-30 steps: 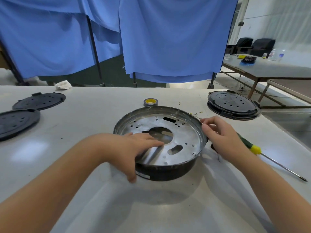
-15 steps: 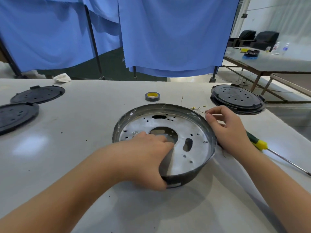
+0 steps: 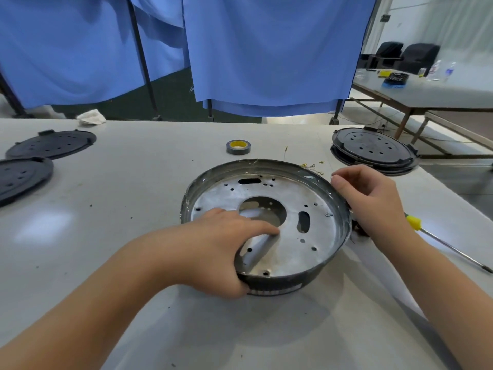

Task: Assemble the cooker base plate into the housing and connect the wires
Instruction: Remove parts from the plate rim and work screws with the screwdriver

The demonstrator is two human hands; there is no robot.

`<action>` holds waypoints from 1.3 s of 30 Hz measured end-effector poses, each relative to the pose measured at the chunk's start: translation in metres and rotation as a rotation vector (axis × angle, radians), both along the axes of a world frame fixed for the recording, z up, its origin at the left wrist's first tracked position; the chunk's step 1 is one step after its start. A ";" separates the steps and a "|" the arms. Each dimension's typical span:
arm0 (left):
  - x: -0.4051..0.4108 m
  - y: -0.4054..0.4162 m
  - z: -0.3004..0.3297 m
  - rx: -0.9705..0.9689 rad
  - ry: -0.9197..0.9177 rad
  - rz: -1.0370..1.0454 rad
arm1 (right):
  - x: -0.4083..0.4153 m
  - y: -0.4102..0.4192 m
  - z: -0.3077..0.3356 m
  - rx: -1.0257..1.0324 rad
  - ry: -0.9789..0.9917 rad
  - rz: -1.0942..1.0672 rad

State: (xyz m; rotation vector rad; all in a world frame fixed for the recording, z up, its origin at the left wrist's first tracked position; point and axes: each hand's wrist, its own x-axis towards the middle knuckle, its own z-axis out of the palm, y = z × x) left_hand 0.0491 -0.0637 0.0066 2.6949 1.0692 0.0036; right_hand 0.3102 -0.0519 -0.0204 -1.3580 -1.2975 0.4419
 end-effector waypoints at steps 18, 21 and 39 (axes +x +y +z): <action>-0.005 0.018 0.021 -0.265 -0.440 0.199 | 0.043 -0.015 0.018 -0.580 0.691 0.740; -0.002 0.018 0.023 -0.316 -0.505 0.229 | 0.028 -0.017 0.010 -0.781 0.525 0.842; -0.003 0.013 0.020 -0.456 -1.055 0.178 | -0.053 -0.031 0.037 -0.198 0.584 0.580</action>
